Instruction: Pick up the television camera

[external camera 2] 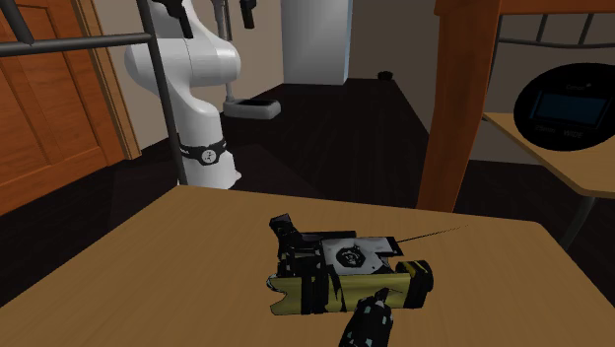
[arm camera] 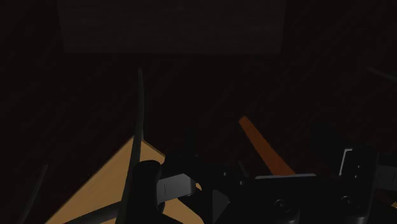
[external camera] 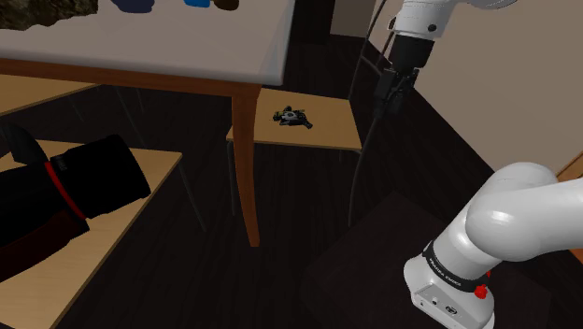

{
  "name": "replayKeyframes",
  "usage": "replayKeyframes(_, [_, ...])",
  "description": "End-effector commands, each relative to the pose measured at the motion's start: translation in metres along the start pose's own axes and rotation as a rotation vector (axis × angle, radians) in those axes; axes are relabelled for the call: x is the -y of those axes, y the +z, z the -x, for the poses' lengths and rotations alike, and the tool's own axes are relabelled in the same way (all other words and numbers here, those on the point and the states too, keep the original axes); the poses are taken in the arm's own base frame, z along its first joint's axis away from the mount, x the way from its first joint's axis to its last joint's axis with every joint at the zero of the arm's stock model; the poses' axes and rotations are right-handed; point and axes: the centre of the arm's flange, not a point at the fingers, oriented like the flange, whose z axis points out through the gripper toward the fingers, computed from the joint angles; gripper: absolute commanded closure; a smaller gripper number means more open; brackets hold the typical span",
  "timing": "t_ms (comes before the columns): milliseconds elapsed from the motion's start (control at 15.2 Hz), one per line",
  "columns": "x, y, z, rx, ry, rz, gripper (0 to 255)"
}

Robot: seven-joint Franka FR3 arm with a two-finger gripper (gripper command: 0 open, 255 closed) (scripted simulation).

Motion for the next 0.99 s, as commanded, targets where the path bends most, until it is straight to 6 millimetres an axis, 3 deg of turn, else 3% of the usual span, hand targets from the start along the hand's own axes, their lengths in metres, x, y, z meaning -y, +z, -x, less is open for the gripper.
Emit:
replayKeyframes(0, [0.000, 0.000, 0.000, 0.000, 0.000, 0.000, 0])
replayKeyframes(924, [-0.021, 0.067, -0.160, -0.057, 0.057, 0.100, 0])
